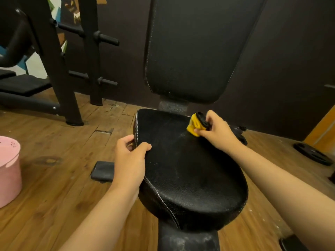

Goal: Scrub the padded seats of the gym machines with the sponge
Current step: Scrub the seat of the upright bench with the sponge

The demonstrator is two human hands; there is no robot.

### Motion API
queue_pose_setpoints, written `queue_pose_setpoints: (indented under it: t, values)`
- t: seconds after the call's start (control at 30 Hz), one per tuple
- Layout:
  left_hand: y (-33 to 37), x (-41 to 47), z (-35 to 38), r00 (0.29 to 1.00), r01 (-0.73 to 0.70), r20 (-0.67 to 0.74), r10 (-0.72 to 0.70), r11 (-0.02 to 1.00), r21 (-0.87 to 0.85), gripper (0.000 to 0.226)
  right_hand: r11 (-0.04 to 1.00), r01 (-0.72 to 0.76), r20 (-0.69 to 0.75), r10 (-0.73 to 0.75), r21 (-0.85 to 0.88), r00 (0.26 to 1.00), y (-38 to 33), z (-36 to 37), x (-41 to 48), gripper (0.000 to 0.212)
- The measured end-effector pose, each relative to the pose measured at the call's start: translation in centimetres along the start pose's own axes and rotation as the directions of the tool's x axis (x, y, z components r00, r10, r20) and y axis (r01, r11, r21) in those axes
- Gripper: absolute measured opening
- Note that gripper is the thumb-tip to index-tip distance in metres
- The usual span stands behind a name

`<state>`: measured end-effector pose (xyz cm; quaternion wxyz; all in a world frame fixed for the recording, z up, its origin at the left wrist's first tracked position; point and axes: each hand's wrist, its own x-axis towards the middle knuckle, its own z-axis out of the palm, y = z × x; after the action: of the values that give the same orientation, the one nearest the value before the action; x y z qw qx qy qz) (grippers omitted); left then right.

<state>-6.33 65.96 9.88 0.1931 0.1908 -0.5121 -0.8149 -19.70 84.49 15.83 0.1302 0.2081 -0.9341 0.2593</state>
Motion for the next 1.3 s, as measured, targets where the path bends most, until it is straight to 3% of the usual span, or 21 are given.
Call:
queue_pose_setpoints:
  t: [0.07, 0.23, 0.4, 0.63, 0.73, 0.83, 0.9, 1.07, 1.3]
  values:
    - [0.0, 0.0, -0.1, 1.0, -0.006, -0.003, 0.005, 1.0, -0.008, 0.046, 0.997, -0.063, -0.012, 0.062, -0.034, 0.998, 0.1, 0.1, 1.2, 0.037]
    - [0.1, 0.0, 0.2, 1.0, 0.003, 0.011, -0.003, 0.999, -0.051, 0.043, 0.969, 0.186, 0.157, -0.211, 0.161, 0.965, -2.2, 1.6, -1.9, 0.045]
    - [0.1, -0.1, 0.2, 1.0, 0.002, -0.011, -0.003, 0.998, -0.061, 0.047, 0.996, 0.072, 0.034, -0.07, -0.059, 0.997, -1.4, 0.9, 0.7, 0.04]
    - [0.1, -0.1, 0.3, 1.0, -0.001, -0.014, 0.0, 0.998, -0.067, 0.044, 0.975, 0.208, 0.123, -0.215, 0.074, 0.969, -3.3, 1.3, -2.0, 0.04]
    - [0.1, -0.1, 0.3, 1.0, 0.003, -0.017, -0.004, 0.998, -0.064, 0.043, 0.985, 0.167, 0.096, -0.162, -0.041, 0.982, -2.4, 1.1, -0.3, 0.037]
    - [0.2, -0.2, 0.3, 1.0, 0.005, -0.013, -0.006, 0.997, -0.072, 0.043, 0.993, 0.014, -0.03, -0.018, -0.117, 0.999, 0.2, 0.0, 2.0, 0.03]
    - [0.2, -0.2, 0.3, 1.0, 0.007, -0.012, -0.008, 0.997, -0.078, 0.043, 0.996, -0.082, -0.091, 0.078, -0.035, 0.993, 1.8, -1.6, 2.9, 0.025]
    - [0.1, -0.1, 0.3, 1.0, 0.015, -0.013, -0.016, 0.996, -0.084, 0.041, 0.987, -0.156, -0.071, 0.157, 0.024, 0.985, 3.5, -5.0, 3.4, 0.027]
    - [0.0, 0.1, 0.2, 1.0, 0.003, -0.006, -0.003, 0.998, -0.063, 0.045, 0.955, -0.229, -0.054, 0.243, 0.191, 0.969, 3.3, -2.4, 4.2, 0.026]
